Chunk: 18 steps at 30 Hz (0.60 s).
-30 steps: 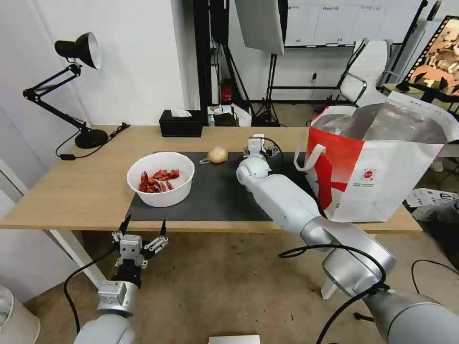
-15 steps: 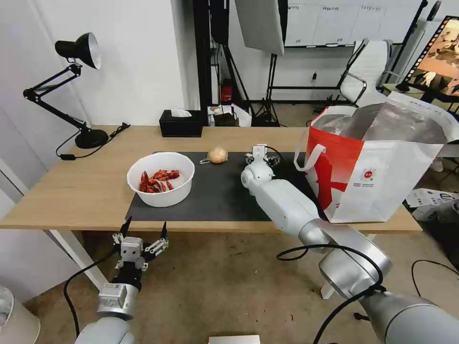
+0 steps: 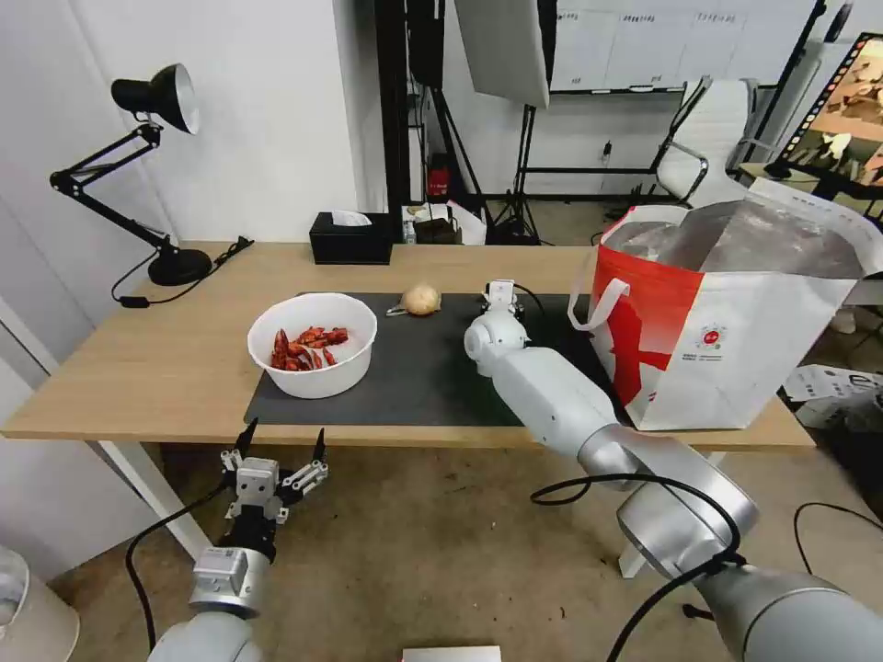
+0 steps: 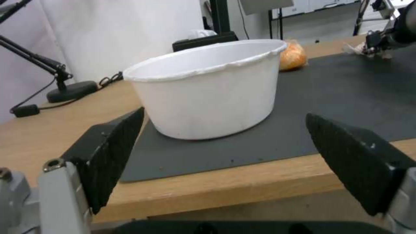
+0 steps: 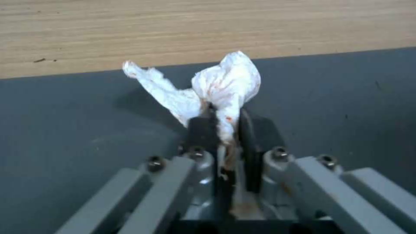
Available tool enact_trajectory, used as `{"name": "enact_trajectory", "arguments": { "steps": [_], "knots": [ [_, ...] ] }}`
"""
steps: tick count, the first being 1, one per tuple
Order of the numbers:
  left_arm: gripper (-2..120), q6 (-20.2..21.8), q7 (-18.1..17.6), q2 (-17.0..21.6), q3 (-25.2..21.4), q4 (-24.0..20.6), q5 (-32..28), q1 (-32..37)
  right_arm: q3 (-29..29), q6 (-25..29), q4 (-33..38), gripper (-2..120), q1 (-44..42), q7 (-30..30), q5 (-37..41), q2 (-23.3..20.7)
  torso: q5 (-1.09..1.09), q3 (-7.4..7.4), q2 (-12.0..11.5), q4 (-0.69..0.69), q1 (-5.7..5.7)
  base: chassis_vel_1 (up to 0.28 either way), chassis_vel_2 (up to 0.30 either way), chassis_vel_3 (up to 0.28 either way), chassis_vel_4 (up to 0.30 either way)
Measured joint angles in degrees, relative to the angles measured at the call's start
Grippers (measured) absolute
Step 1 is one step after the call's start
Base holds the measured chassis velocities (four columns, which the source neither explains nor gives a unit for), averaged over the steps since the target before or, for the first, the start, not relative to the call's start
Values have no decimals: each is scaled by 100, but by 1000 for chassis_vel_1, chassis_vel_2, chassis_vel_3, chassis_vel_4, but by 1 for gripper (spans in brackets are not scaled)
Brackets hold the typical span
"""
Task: Pick up the trash from the table and place it into the takeout bag.
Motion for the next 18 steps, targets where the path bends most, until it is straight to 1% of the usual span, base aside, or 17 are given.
{"name": "enact_trajectory", "arguments": {
  "steps": [1,2,3,4,5,6,9,10,11,12,13,16,17,18],
  "knots": [
    [100,0,-2,3,5,-1,-1,-8,-5,53,140,6,-41,6,33,-57,0,1,-1,-2,1,0,0,0,0],
    [100,0,-2,3,5,-1,-1,-8,-5,53,140,6,-41,6,33,-57,0,1,-1,-2,1,0,0,0,0],
    [100,0,-3,5,12,-10,-2,-15,-30,103,361,1,-93,13,59,-140,0,3,-1,-3,2,0,0,0,0],
    [100,0,-5,9,16,-23,-5,-22,-84,183,759,0,-164,49,74,-287,1,4,-3,-4,4,0,0,0,0],
    [100,0,-7,16,17,-45,-9,-25,-149,249,1210,0,-237,97,88,-460,1,2,-2,-2,4,0,0,0,0],
    [100,0,-7,16,17,-45,-9,-25,-149,249,1210,0,-237,97,88,-460,1,2,-2,-2,4,0,0,0,0],
    [100,0,-16,38,7,-88,-18,-9,-336,444,2678,0,-459,260,146,-1065,2,1,-1,-1,2,0,0,0,0],
    [100,0,-16,38,7,-88,-18,-9,-336,444,2678,0,-459,260,146,-1065,2,1,-1,-1,2,0,0,0,0],
    [100,-1,-18,40,4,-96,-18,-3,-354,481,2960,0,-485,287,149,-1184,1,1,-2,-1,1,0,0,0,0],
    [100,-2,-21,40,3,-112,-19,22,-375,583,3628,0,-513,328,150,-1462,1,0,-1,-1,1,0,0,0,0],
    [100,-2,-21,40,3,-112,-19,22,-375,583,3628,0,-513,328,150,-1462,1,0,-1,-1,1,0,0,0,0],
    [100,-14,-24,44,1,-163,-19,99,-351,696,4517,0,-484,448,144,-1841,1,0,-1,0,1,0,0,0,0],
    [100,-15,-25,45,1,-191,-19,121,-319,695,4707,0,-438,559,134,-1937,2,0,-1,0,1,0,0,0,0],
    [100,-15,-25,45,1,-191,-19,121,-319,695,4707,0,-438,559,134,-1937,2,0,-1,0,1,0,0,0,0]
  ]
}}
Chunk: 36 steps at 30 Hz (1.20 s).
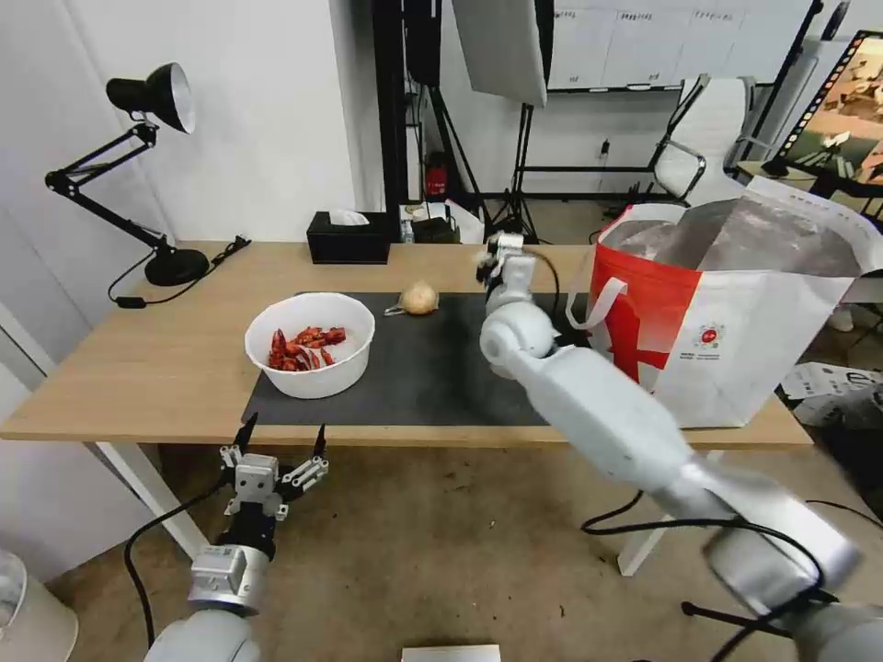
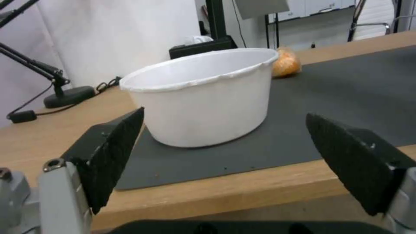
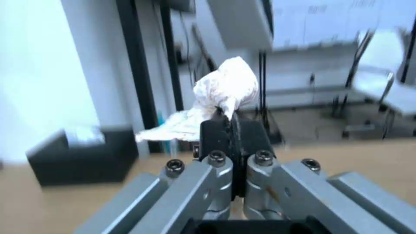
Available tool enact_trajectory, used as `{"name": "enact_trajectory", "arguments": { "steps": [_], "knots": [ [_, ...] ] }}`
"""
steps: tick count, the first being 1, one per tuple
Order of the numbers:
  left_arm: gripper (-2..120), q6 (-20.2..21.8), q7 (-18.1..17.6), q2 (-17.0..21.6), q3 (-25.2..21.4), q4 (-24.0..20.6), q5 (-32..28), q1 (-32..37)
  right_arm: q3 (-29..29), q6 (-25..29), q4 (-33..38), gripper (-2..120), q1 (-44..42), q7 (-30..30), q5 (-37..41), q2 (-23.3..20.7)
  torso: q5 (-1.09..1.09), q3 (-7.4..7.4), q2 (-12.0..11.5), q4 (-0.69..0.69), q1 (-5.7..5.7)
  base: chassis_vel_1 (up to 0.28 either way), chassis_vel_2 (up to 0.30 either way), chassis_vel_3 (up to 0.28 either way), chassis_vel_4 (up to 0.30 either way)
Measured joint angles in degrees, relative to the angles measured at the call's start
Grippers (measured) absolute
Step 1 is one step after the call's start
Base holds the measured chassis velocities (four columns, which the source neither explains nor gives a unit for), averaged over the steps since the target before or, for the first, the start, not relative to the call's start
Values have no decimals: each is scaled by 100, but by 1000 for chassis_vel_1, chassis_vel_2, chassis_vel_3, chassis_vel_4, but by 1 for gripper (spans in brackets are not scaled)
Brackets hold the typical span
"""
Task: Pick up the trash from the table and place it into the takeout bag.
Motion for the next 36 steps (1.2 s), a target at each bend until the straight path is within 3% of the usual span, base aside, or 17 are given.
{"name": "enact_trajectory", "arguments": {
  "steps": [3,9,11,20,27,36],
  "knots": [
    [100,-1,-2,-6,-2,-109,0,42,176,-279,356,0,188,821,-126,-267,-1,0,1,1,0,0,0,0,0],
    [100,-1,-4,-20,-6,-226,1,98,460,-782,608,0,278,1769,-180,-670,0,0,1,-1,0,0,0,0,0],
    [100,-2,-5,-22,-3,-275,2,123,567,-1080,798,0,244,2295,-13,-984,-1,0,1,0,0,0,0,0,0],
    [100,0,-3,-22,88,-336,10,129,868,-1536,1207,0,-95,2919,827,-1539,0,0,1,-1,0,0,0,0,0],
    [100,27,2,-30,164,-335,12,89,966,-1579,1435,31,-299,2905,1073,-1666,-1,0,1,0,0,0,0,0,0],
    [100,36,7,-62,185,-367,13,114,989,-1575,1554,59,-299,2811,1102,-1858,-1,0,1,0,0,0,0,0,0]
  ]
}}
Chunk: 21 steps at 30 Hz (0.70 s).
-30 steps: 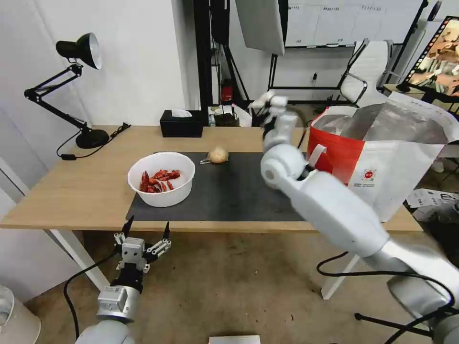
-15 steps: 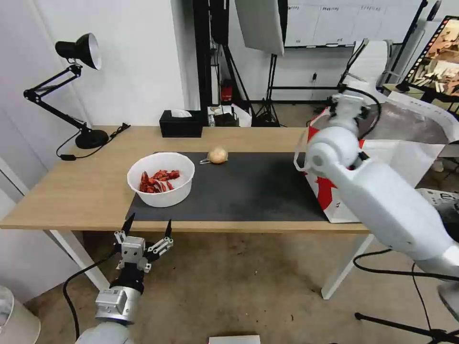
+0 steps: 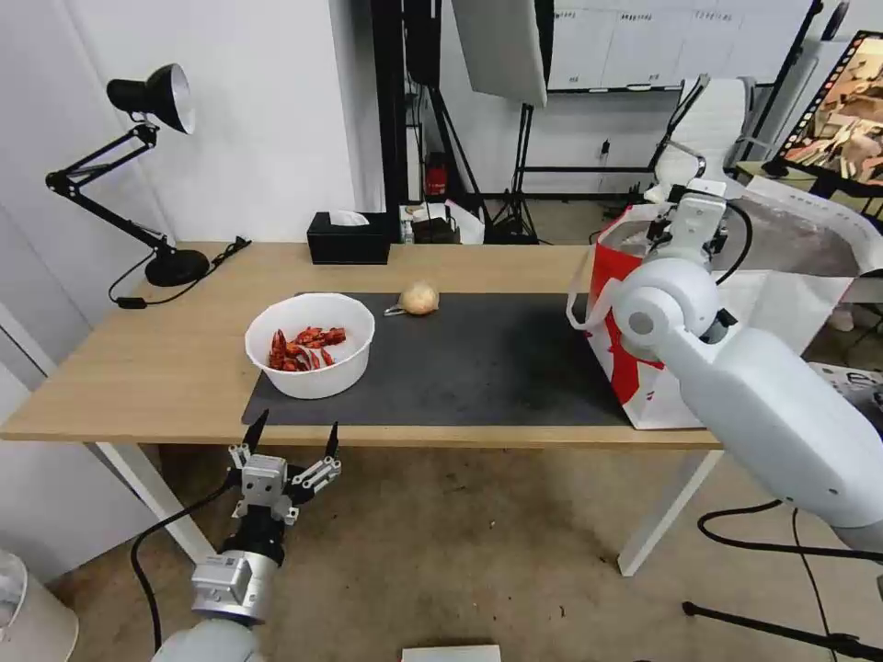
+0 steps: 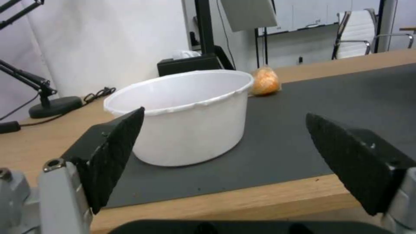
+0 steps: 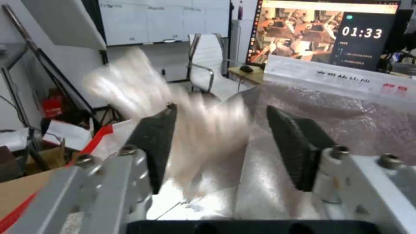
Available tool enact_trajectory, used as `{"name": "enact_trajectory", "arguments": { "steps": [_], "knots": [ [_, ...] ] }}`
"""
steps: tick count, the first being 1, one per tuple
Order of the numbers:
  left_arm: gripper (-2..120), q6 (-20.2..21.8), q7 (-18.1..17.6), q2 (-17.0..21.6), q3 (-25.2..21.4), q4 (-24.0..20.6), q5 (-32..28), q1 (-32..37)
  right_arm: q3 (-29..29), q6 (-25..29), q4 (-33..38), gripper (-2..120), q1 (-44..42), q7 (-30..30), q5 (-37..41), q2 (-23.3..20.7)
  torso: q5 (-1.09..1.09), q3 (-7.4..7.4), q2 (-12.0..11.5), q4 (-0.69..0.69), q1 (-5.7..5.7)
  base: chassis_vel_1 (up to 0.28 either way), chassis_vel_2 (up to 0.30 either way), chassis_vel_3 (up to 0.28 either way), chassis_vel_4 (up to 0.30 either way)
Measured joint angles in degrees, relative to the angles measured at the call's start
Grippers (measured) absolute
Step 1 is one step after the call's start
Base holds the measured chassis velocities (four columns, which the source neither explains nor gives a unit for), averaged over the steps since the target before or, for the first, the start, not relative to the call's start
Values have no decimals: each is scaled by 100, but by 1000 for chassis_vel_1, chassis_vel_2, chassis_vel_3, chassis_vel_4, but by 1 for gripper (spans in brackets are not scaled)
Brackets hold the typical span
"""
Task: Pick up the trash from the table and place it into the takeout bag.
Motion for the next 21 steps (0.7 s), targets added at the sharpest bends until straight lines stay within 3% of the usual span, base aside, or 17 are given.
{"name": "enact_trajectory", "arguments": {
  "steps": [3,8,11,12,14,15,17,18,20,21],
  "knots": [
    [100,2,4,-13,12,-33,17,35,28,8,105,74,-48,-63,57,-89,0,0,0,1,0,0,0,0,0],
    [100,3,5,0,8,-71,22,59,136,129,268,87,-185,-327,91,-198,0,0,0,0,0,0,0,0,0],
    [100,5,7,13,4,-126,22,78,351,785,687,99,-494,-1488,48,-429,0,0,0,2,0,0,0,0,0],
    [100,5,7,13,4,-126,22,78,351,785,687,99,-494,-1488,48,-429,0,0,0,2,0,0,0,0,0],
    [100,7,9,15,10,-181,20,79,594,1311,1059,100,-895,-2662,-69,-665,0,0,0,1,0,0,0,0,0],
    [100,7,9,15,10,-181,20,79,594,1311,1059,100,-895,-2662,-69,-665,0,0,0,1,0,0,0,0,0],
    [100,9,11,28,11,-246,12,73,984,1905,1429,100,-1514,-3909,-79,-957,-1,0,0,1,0,0,0,0,0],
    [100,9,11,28,11,-246,12,73,984,1905,1429,100,-1514,-3909,-79,-957,-1,0,0,1,0,0,0,0,0],
    [100,9,11,27,6,-299,11,71,1368,2208,1746,100,-2206,-4658,-92,-1217,3,0,0,-1,0,0,0,0,0],
    [100,9,11,27,6,-299,11,71,1368,2208,1746,100,-2206,-4658,-92,-1217,3,0,0,-1,0,0,0,0,0]
  ]
}}
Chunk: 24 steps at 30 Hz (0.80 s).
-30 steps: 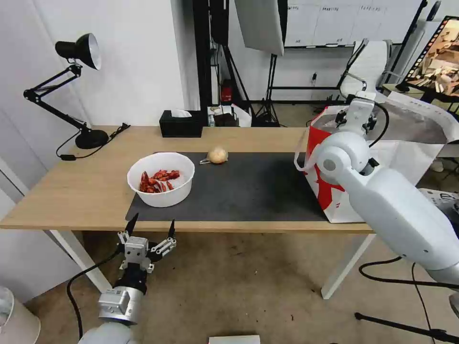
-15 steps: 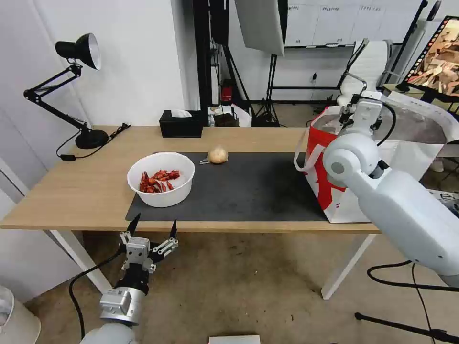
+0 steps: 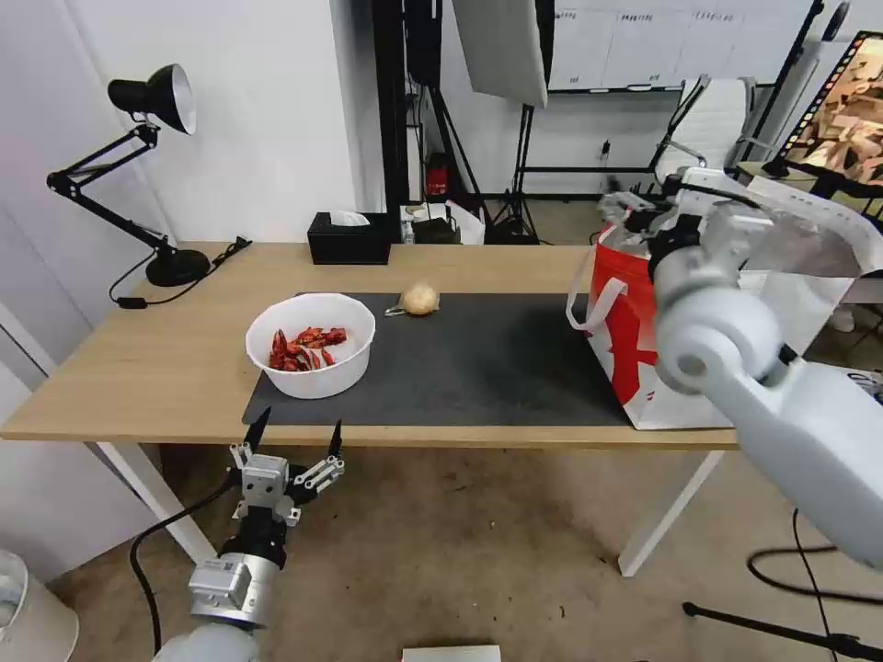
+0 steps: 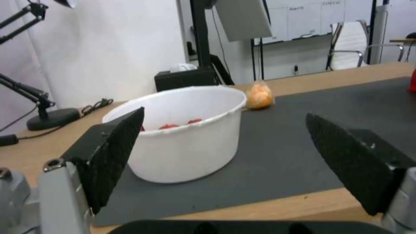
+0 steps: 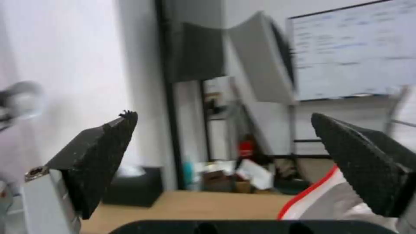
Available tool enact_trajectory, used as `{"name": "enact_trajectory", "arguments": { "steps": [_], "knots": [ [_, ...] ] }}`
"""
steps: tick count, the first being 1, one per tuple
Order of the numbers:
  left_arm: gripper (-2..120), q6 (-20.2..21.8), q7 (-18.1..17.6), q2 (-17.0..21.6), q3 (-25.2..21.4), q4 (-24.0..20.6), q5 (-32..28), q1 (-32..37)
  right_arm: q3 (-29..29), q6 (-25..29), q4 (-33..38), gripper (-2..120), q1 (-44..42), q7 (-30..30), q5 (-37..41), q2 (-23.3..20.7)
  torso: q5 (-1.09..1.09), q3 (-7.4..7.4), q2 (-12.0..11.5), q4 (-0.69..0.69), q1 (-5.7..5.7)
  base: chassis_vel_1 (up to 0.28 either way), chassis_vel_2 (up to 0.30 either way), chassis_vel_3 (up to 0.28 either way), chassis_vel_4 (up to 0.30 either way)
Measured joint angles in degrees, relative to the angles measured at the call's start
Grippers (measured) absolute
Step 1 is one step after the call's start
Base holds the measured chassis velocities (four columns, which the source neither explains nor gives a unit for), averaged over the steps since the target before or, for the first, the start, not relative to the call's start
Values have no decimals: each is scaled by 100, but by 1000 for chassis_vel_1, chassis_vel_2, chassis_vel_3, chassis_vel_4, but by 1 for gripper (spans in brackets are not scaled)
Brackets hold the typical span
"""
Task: Pick up the trash from the table and place it into the takeout bag.
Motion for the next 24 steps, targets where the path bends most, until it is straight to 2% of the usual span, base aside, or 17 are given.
{"name": "enact_trajectory", "arguments": {
  "steps": [1,3,4,6,7,9,11,12,16,17,20,24],
  "knots": [
    [100,0,4,-26,11,-24,0,2,166,112,159,100,-357,-281,-39,-122,-6,0,0,1,0,0,0,0,0],
    [100,-4,6,-61,20,-43,3,8,596,282,387,100,-1192,-858,-246,-211,-1,0,0,0,0,0,0,0,0],
    [100,-4,6,-61,20,-43,3,8,596,282,387,100,-1192,-858,-246,-211,-1,0,0,0,0,0,0,0,0],
    [100,-27,8,-114,22,-12,36,30,946,502,519,100,-2078,-1332,-702,-165,-5,0,0,1,0,0,0,0,0],
    [100,-27,8,-114,22,-12,36,30,946,502,519,100,-2078,-1332,-702,-165,-5,0,0,1,0,0,0,0,0],
    [100,-91,8,-205,-6,29,119,138,1129,734,536,100,-2866,-1622,-1263,44,-4,0,0,1,0,0,0,0,0],
    [100,-166,8,-312,-18,75,237,254,1300,989,459,100,-3696,-1834,-1891,436,-3,0,0,3,0,0,0,0,0],
    [100,-166,8,-312,-18,75,237,254,1300,989,459,100,-3696,-1834,-1891,436,-3,0,0,3,0,0,0,0,0],
    [100,-189,15,-406,13,225,420,349,1538,1482,57,100,-4969,-2153,-2906,1297,-2,0,0,0,-1,0,0,0,0],
    [100,-189,15,-406,13,225,420,349,1538,1482,57,100,-4969,-2153,-2906,1297,-2,0,0,0,-1,0,0,0,0],
    [100,-188,20,-408,21,342,474,383,1545,1666,-215,100,-5386,-2224,-3322,1732,-4,0,0,0,-1,0,0,0,0],
    [100,-185,21,-424,42,402,497,390,1503,1691,-339,100,-5457,-2228,-3441,1887,-5,0,0,1,-1,0,0,0,0]
  ]
}}
